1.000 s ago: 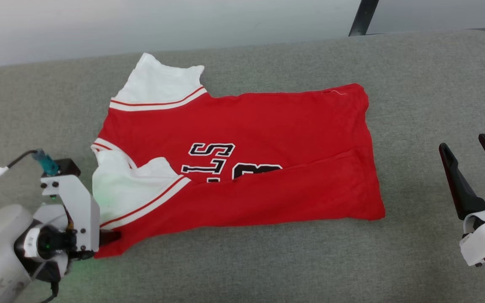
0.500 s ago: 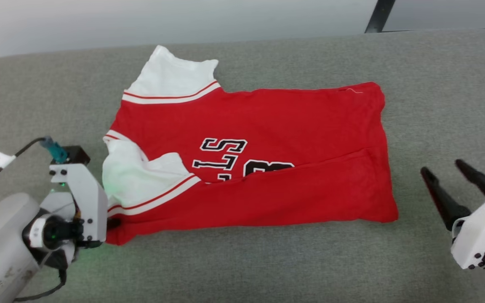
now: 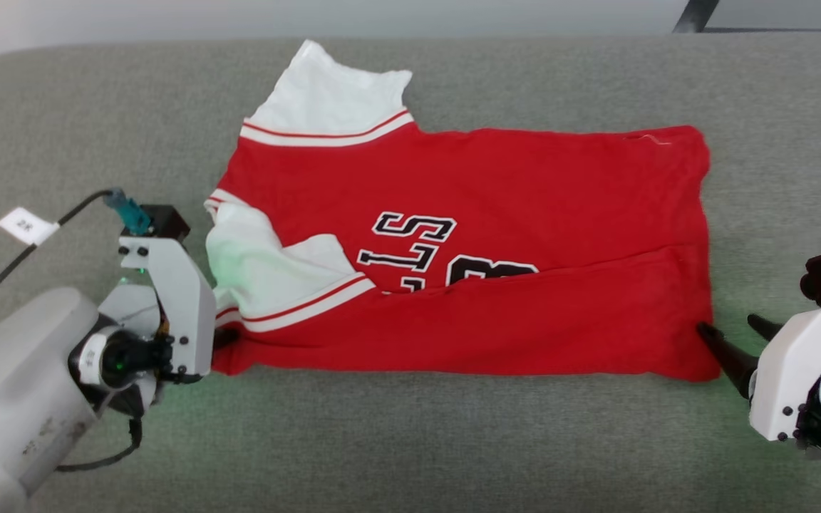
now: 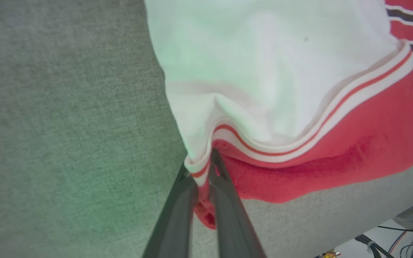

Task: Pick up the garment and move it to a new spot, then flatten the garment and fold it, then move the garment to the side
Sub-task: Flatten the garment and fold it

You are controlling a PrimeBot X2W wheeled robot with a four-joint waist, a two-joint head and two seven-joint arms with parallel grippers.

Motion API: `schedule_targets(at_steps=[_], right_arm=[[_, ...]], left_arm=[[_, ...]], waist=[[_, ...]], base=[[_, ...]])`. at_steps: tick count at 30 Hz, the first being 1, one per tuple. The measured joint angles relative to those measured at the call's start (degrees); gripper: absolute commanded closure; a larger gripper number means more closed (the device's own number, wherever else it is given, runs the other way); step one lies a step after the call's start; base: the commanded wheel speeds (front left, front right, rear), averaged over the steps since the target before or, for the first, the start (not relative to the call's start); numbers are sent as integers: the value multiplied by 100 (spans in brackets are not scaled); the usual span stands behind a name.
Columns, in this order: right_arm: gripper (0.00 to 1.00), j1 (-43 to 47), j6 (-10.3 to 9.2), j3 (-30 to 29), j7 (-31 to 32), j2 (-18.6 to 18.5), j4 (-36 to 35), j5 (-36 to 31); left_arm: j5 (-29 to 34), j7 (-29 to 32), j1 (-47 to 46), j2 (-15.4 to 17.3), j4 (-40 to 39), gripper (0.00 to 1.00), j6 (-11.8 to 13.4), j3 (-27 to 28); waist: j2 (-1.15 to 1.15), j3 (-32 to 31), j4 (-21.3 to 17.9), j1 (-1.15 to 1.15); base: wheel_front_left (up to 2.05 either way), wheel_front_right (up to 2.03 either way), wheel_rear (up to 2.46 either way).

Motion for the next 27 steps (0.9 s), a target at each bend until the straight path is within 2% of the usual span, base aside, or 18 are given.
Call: schedule_targets(at_steps=[8, 9, 10, 11, 12, 21, 27], right_arm=[[0, -275, 0, 43, 291, 214, 632, 129], [4, -324, 0, 56, 348, 218, 702, 135], [51, -355, 0, 76, 392, 208, 754, 134], [78, -395, 0, 102, 426, 186, 800, 132], [100, -432, 0, 131, 464, 174, 835, 137], [100, -519, 1, 168, 526, 47, 1049, 260], [100, -370, 1, 132, 638, -88, 1039, 341]], left_arm=[[43, -41, -158, -134, 85, 100, -108, 29], [43, -49, -175, -151, 104, 100, -122, 32], [43, -51, -185, -159, 118, 100, -138, 40], [43, -52, -197, -175, 138, 100, -152, 41], [43, -59, -201, -191, 157, 100, -160, 44], [-12, -46, -194, -296, 324, 100, -248, 41], [-110, 170, -52, -205, 291, 100, -199, -16]], waist=[[0, 234, 159, 0], [0, 253, 173, 0], [0, 269, 184, 0], [0, 280, 196, 0], [0, 287, 207, 0], [0, 187, 275, 0], [0, -31, 314, 0]], base=[[0, 0, 0], [0, 0, 0], [0, 0, 0], [0, 0, 0], [0, 0, 0], [0, 0, 0], [0, 0, 0]])
